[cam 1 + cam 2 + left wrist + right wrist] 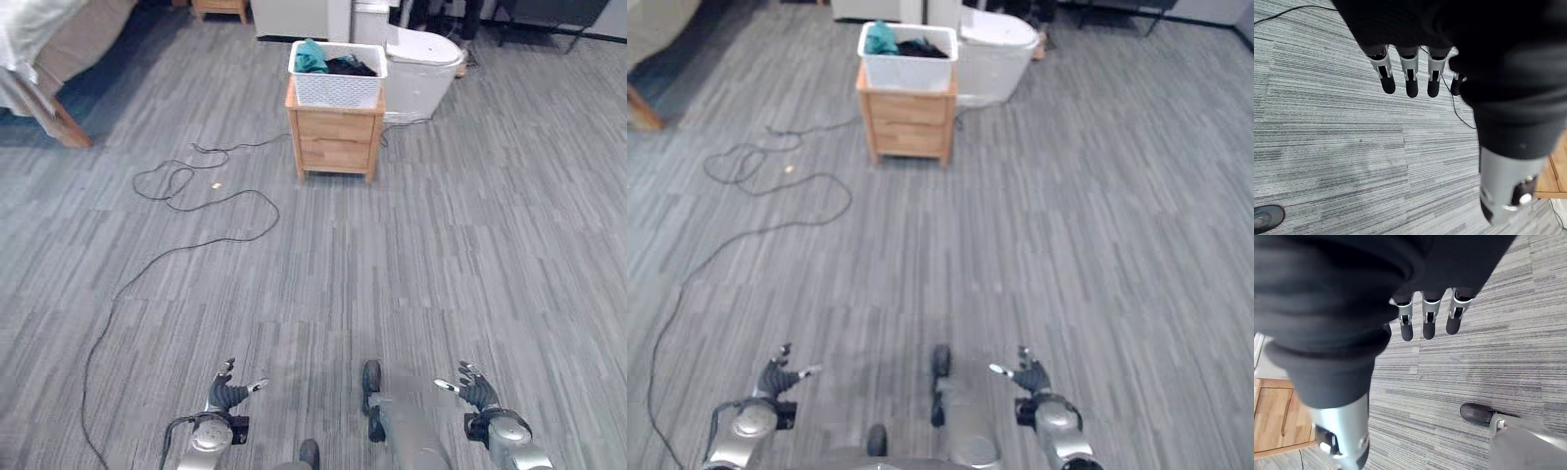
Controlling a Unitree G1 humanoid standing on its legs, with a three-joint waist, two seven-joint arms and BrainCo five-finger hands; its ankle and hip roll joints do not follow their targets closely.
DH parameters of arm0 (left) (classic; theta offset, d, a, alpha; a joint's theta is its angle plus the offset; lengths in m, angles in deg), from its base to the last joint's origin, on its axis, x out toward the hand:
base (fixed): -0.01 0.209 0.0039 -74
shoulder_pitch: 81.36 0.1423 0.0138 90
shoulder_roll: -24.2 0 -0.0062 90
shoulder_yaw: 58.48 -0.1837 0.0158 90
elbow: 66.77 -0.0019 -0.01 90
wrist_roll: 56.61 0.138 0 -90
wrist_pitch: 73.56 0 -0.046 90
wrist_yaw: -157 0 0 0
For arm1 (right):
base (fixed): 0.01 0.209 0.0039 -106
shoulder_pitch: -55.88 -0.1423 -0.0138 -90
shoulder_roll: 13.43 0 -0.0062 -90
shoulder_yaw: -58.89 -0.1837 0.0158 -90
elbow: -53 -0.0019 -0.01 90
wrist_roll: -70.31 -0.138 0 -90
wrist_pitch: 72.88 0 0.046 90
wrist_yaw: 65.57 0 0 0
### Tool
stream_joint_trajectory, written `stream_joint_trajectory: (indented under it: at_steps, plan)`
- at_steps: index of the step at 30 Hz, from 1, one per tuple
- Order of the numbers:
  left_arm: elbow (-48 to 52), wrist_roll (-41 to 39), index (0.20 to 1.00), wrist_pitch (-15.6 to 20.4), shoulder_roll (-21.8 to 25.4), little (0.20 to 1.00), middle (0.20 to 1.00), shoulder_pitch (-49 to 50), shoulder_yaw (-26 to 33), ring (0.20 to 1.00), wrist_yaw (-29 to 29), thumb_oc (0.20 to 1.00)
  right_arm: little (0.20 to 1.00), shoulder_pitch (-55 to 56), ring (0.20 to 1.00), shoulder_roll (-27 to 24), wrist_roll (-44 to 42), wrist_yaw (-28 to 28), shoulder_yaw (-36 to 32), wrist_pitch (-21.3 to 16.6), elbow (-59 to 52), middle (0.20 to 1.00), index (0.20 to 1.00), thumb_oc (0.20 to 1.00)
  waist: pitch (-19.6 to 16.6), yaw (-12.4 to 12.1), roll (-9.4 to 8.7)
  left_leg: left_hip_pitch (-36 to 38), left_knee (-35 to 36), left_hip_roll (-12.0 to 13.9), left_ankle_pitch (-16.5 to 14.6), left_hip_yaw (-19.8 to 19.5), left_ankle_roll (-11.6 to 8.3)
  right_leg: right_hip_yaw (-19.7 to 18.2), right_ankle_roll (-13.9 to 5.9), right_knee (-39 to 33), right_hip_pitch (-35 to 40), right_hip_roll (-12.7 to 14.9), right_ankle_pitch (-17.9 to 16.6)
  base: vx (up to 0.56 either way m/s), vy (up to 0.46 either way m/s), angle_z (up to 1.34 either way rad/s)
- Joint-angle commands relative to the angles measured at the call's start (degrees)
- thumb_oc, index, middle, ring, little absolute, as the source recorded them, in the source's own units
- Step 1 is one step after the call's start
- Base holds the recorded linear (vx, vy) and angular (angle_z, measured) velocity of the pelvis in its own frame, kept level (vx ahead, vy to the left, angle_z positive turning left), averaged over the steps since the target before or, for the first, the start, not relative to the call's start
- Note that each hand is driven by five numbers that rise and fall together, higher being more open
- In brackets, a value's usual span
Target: Grab the laundry basket,head to the washer,open it,put in the laundry and shut it.
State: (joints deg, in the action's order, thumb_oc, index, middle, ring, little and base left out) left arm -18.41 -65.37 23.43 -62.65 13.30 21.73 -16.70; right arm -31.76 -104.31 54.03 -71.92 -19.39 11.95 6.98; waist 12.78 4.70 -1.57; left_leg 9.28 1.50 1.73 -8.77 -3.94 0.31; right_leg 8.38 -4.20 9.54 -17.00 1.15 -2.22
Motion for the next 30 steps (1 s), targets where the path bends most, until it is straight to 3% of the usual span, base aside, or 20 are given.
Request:
stream_joint_trajectory:
  at_steps: [1,3,4,7,8,10,11,12,13,14,18,22,23,25,27,29,30]
  plan:
    - [2.01,0.86,1.000,1.68,2.71,1.000,1.000,-0.62,0.25,1.000,-0.34,1.000,1.000,-0.82,1.000,-0.73,0.42,-0.60,0.80,-2.66,-1.32,1.000,1.000,1.000,-3.70,0.98,-2.50,0.22,-12.51,-4.41,1.97,0.24,-3.68,-1.02,-1.05,-5.04,4.61,0.24,-1.13,0.42,-0.235,0.72]
    - [2.56,1.26,1.000,1.88,2.73,1.000,1.000,-1.04,-0.71,1.000,-0.74,1.000,1.000,-0.93,1.000,-1.07,-0.52,-0.44,0.67,-3.01,-1.21,1.000,1.000,1.000,-4.51,1.39,-2.61,-1.94,-17.69,-3.03,5.66,1.74,-5.22,-1.38,0.07,-6.40,6.89,-0.28,-0.20,0.29,-0.138,0.37]
    - [2.72,1.12,1.000,1.91,2.63,1.000,1.000,-1.48,-1.18,1.000,-0.84,1.000,1.000,-1.17,1.000,-1.27,-0.89,-0.45,0.66,-2.99,-0.92,1.000,1.000,1.000,-4.48,1.54,-2.92,-3.75,-18.60,-2.12,5.55,3.63,-4.76,-1.45,0.36,-6.89,8.04,0.06,0.67,0.24,-0.088,0.00]
    - [2.58,1.58,1.000,1.96,2.53,1.000,1.000,-2.93,-2.61,1.000,-0.97,1.000,1.000,-2.27,1.000,-1.99,-1.07,-0.94,0.78,-3.08,-0.84,1.000,1.000,1.000,-3.62,0.54,-4.06,-9.42,-16.08,-2.60,-0.09,6.92,-2.15,-2.40,0.10,-7.94,10.74,0.98,2.71,0.19,-0.035,-0.15]
    - [2.79,2.08,1.000,1.97,2.73,1.000,1.000,-3.15,-2.98,1.000,-1.04,1.000,1.000,-2.36,1.000,-2.21,-0.98,-0.95,0.73,-3.02,-1.21,1.000,1.000,1.000,-3.40,0.36,-4.47,-11.77,-15.04,-2.82,-0.47,7.71,-1.86,-2.58,0.02,-8.24,11.49,1.41,3.05,0.17,-0.001,-0.22]
    - [3.80,3.32,1.000,1.90,3.30,1.000,1.000,-3.39,-3.50,1.000,-1.27,1.000,1.000,-2.31,1.000,-2.65,-0.62,-0.98,0.61,-3.05,-1.57,1.000,1.000,1.000,-2.51,-0.27,-4.20,-15.59,-11.85,-2.65,2.10,9.03,-1.95,-2.94,0.09,-8.75,13.29,1.32,4.00,0.15,0.032,-0.17]
    - [4.28,3.48,1.000,1.98,3.45,1.000,1.000,-3.41,-3.48,1.000,-1.13,1.000,1.000,-2.41,1.000,-2.70,-0.53,-1.30,0.62,-3.16,-1.26,1.000,1.000,1.000,-1.80,-0.94,-3.92,-18.97,-10.05,-2.43,5.93,9.27,-2.24,-3.43,0.27,-9.22,14.57,0.58,4.51,0.11,0.029,-0.04]
    - [4.30,3.48,1.000,1.96,3.45,1.000,1.000,-3.40,-3.49,1.000,-1.13,1.000,1.000,-2.42,1.000,-2.70,-0.52,-1.30,0.61,-3.17,-1.24,1.000,1.000,1.000,-1.71,-0.98,-3.97,-18.75,-9.87,-2.47,5.97,9.30,-2.26,-3.47,0.27,-9.27,14.72,0.61,4.56,0.22,0.059,-0.09]
    - [4.27,3.72,1.000,1.76,3.59,1.000,1.000,-3.31,-3.34,1.000,-1.18,1.000,1.000,-2.44,1.000,-2.66,-0.01,-1.52,0.56,-2.98,-0.87,1.000,1.000,1.000,-1.40,-2.20,-3.40,-20.84,-4.68,-1.88,9.79,9.31,-2.79,-4.19,0.39,-9.71,16.63,-0.42,5.49,0.26,0.086,-0.16]
    - [4.15,3.69,1.000,1.67,3.58,1.000,1.000,-3.22,-3.21,1.000,-1.00,1.000,1.000,-2.55,1.000,-2.50,0.26,-1.90,0.60,-2.85,-0.31,1.000,1.000,1.000,-1.09,-2.97,-3.37,-22.93,-2.16,-1.51,11.09,8.85,-2.97,-4.73,0.43,-9.61,17.65,-0.77,6.35,0.38,0.147,-0.17]
    - [3.46,3.14,1.000,1.39,3.64,1.000,1.000,-2.82,-2.50,1.000,-0.36,1.000,1.000,-2.71,1.000,-2.18,0.86,-2.39,0.34,-2.68,0.82,1.000,1.000,1.000,-0.84,-4.81,-3.77,-28.27,3.50,0.82,14.27,6.35,-4.33,-8.13,0.59,-7.99,21.66,-1.22,9.74,0.36,0.182,-0.47]
    - [2.94,2.78,1.000,1.07,4.03,1.000,1.000,-2.76,-2.03,1.000,-0.12,1.000,1.000,-2.64,1.000,-1.73,0.68,-2.28,-0.17,-2.49,1.57,1.000,1.000,1.000,-1.13,-5.76,-4.13,-27.92,2.88,2.96,15.49,7.44,-4.49,-10.16,0.17,-6.64,25.05,-0.16,11.86,0.40,0.264,-0.63]
    - [2.88,2.97,1.000,1.05,4.31,1.000,1.000,-2.31,-1.65,1.000,-0.46,1.000,1.000,-2.40,1.000,-1.02,0.70,-1.85,-0.78,-2.35,1.97,1.000,1.000,1.000,-2.30,-5.98,-4.02,-26.78,1.33,3.77,16.63,8.93,-4.02,-10.28,-0.80,-5.41,27.30,1.26,13.33,0.50,0.358,-0.49]
    - [2.41,2.74,1.000,1.17,4.83,1.000,1.000,-2.49,-1.49,1.000,-0.51,1.000,1.000,-2.16,1.000,-0.27,0.26,-1.38,-1.07,-2.15,1.50,1.000,1.000,1.000,-3.06,-5.66,-5.30,-27.90,-5.95,2.63,16.47,9.17,-3.39,-10.72,-1.92,-2.55,27.34,3.54,11.98,0.48,0.339,-0.26]
    - [1.79,2.71,1.000,1.22,5.00,1.000,1.000,-2.66,-1.48,1.000,-0.60,1.000,1.000,-2.16,1.000,0.16,0.00,-1.03,-1.12,-2.16,1.34,1.000,1.000,1.000,-3.55,-5.65,-5.69,-28.21,-8.05,2.26,15.49,9.55,-3.02,-11.03,-2.59,-1.00,26.59,4.17,10.54,0.27,0.197,-0.22]
    - [1.41,2.52,1.000,1.13,6.32,1.000,1.000,-3.28,-1.30,1.000,-0.56,1.000,1.000,-3.25,1.000,1.98,-0.74,-0.39,0.24,-2.53,0.80,1.000,1.000,1.000,-3.45,-5.36,-7.32,-26.93,-10.50,1.47,11.60,11.52,-1.33,-11.53,-4.32,7.58,22.52,6.09,3.22,0.42,0.345,-0.15]
    - [1.12,2.79,1.000,1.03,6.60,1.000,1.000,-3.49,-1.28,1.000,-0.32,1.000,1.000,-3.35,1.000,2.38,-0.81,-0.35,0.31,-2.46,0.21,1.000,1.000,1.000,-3.51,-5.25,-7.30,-26.02,-10.35,1.58,10.62,11.98,-0.74,-11.01,-4.59,9.82,20.80,6.54,1.65,0.26,0.228,-0.05]
